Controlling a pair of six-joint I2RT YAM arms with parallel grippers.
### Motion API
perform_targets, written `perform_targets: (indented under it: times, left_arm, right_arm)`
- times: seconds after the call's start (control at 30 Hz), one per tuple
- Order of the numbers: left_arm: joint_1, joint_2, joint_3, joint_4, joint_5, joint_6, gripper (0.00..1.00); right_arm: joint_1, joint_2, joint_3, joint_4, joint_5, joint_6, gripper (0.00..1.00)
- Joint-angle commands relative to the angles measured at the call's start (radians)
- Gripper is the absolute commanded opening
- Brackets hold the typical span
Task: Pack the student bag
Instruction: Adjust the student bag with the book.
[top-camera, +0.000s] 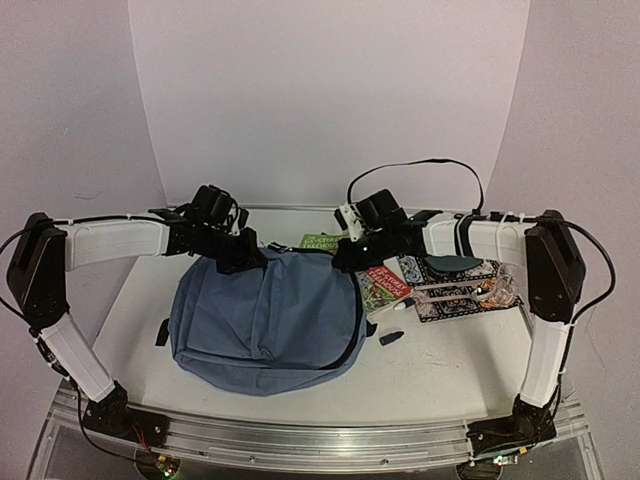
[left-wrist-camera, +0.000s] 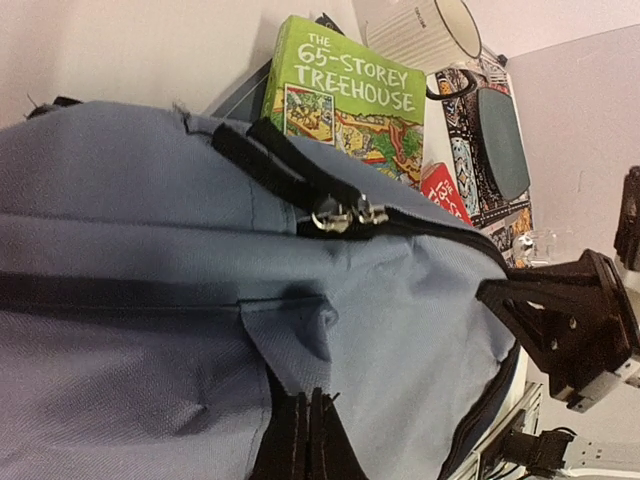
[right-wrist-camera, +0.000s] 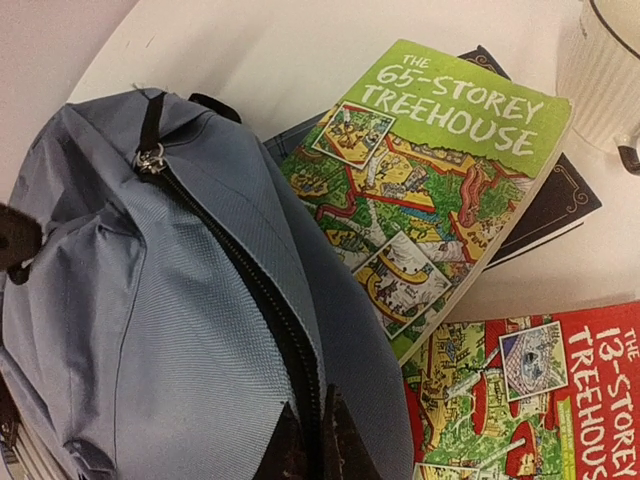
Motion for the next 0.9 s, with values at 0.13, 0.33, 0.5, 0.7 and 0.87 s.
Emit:
perform_targets:
  times: [0.13,0.33,0.5,0.7,0.87]
  left_arm:
    - [0.011,0.1,0.292,-0.003,-0.022,0.084,0.0]
    - [0.013,0.137,0.388,-0.042,-0.019,0.142,0.0]
    - [0.007,0.139,0.349,-0.042,0.077,0.201,0.0]
    - [-0.031,0.092,0.231,-0.042,0.153,0.258,0.0]
    - [-0.054,0.069,0.155,-0.038,0.169,0.275,0.0]
  right_arm:
    - [0.035,-0.236,-0.117,-0.012,-0.091,-0.016,0.0]
    - [0.088,-0.35,-0.243,-0.014,-0.091,0.07,0.0]
    - [0.124,-0.379,-0.301,-0.038,-0.114,0.087,0.23]
    - [0.112,-0.36,-0.211,-0.141,-0.029,-0.025,0.67]
    - [0.077,-0.244,-0.082,-0.156,-0.025,-0.111,0.84]
